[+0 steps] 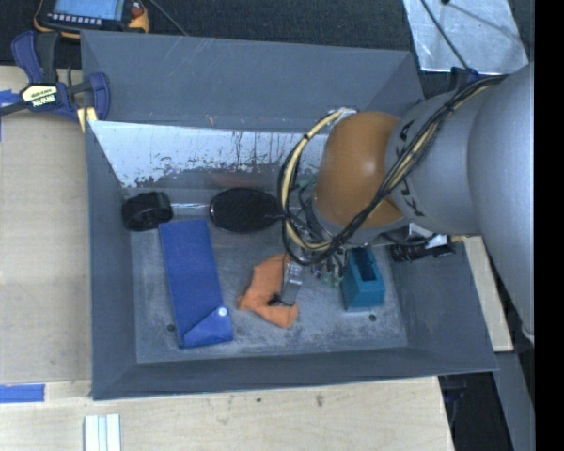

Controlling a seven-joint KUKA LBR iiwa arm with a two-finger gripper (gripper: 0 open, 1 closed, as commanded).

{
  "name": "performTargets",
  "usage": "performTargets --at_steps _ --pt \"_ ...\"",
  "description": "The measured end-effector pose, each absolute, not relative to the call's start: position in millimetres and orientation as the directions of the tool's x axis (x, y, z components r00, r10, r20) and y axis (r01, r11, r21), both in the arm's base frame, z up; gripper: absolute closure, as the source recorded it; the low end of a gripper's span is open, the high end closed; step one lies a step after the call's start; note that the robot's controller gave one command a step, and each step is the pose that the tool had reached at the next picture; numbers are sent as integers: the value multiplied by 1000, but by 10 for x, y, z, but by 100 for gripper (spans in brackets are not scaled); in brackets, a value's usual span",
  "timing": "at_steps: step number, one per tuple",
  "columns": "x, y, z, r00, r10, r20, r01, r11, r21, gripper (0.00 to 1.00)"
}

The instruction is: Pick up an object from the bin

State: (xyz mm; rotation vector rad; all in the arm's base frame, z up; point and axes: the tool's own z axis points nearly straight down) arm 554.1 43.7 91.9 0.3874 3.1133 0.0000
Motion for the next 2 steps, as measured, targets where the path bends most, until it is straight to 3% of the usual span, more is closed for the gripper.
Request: performTargets --at_steps 1,2 --pt "5644 686 777 -989 149 -3 149 989 0 100" --pt "5645 686 777 -989 148 -3 148 989 0 100"
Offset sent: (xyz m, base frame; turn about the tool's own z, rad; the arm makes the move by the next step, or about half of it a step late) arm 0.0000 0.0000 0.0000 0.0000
